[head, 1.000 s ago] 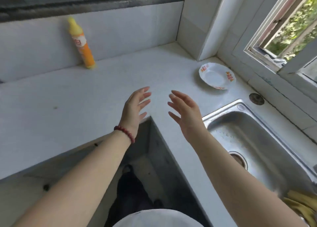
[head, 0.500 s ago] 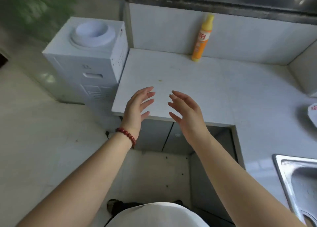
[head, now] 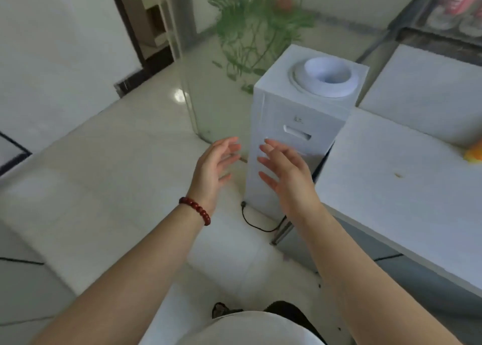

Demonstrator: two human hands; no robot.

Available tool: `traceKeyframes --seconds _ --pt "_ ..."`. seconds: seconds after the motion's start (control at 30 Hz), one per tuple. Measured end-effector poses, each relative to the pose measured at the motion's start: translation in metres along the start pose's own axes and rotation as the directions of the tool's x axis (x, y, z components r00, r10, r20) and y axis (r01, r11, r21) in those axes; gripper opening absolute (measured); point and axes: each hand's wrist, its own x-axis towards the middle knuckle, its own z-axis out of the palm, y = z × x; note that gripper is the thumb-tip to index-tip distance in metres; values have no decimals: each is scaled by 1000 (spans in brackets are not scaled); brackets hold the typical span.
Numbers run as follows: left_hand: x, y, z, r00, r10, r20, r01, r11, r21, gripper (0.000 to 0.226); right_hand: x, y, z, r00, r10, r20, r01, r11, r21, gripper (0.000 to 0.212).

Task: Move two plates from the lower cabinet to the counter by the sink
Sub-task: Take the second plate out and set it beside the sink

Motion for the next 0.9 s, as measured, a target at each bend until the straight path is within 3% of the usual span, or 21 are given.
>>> traceKeyframes --seconds 0.33,0.57,0.9 --pt "27 20 -149 937 20 -349 -63 991 -114 42 73 36 155 937 137 320 -105 988 -115 25" --pt "100 64 -244 819 55 -571 -165 976 -144 39 168 48 274 851 197 487 -127 977 -173 21" --pt "195 121 -345 670 29 -741 -249 950 -188 30 281 49 420 711 269 649 -117 956 -268 24"
